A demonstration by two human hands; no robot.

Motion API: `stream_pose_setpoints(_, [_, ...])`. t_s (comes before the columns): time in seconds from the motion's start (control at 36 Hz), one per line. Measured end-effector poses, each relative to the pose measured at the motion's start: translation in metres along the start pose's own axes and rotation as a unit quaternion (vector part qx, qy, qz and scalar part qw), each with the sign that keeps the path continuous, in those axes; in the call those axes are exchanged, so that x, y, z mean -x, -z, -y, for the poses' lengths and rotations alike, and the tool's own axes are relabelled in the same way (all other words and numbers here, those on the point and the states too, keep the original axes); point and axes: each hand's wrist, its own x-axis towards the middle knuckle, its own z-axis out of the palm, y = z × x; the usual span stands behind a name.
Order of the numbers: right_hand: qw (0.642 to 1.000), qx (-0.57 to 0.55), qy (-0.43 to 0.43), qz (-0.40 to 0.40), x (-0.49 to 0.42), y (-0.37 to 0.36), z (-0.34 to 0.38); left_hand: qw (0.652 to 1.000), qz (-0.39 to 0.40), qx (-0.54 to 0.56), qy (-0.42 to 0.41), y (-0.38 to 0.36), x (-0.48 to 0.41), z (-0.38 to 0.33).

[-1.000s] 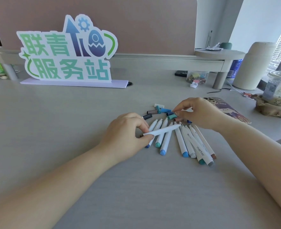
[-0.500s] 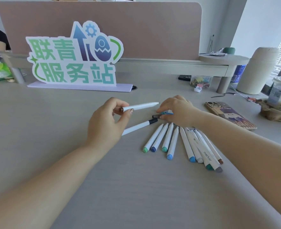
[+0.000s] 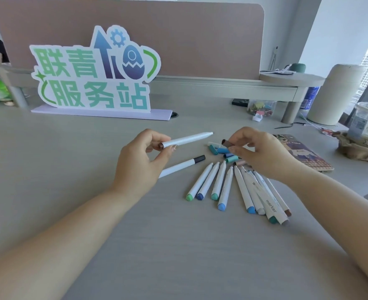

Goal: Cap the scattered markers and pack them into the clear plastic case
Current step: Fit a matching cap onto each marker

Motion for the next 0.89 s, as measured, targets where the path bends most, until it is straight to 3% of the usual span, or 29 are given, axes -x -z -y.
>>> stream_pose_setpoints(0.28, [0.998, -0.054, -0.036, 0.012, 0.005, 0.008, -0.006, 0.999, 0.034, 0.004, -0.004, 0.000, 0.002, 0.000])
stream_pose_setpoints(0.64, [1.000, 0.009, 0.021, -0.007, 0.001, 0.004, -0.003, 0.999, 0.045, 0.023, -0.003, -0.001, 0.002, -0.001])
stream_pose_setpoints(0.89, [0.999, -0.017, 0.044, 0.006, 0.005, 0.003, 0.011, 0.998, 0.058, 0.038, -0.003, -0.002, 0.004, -0.007])
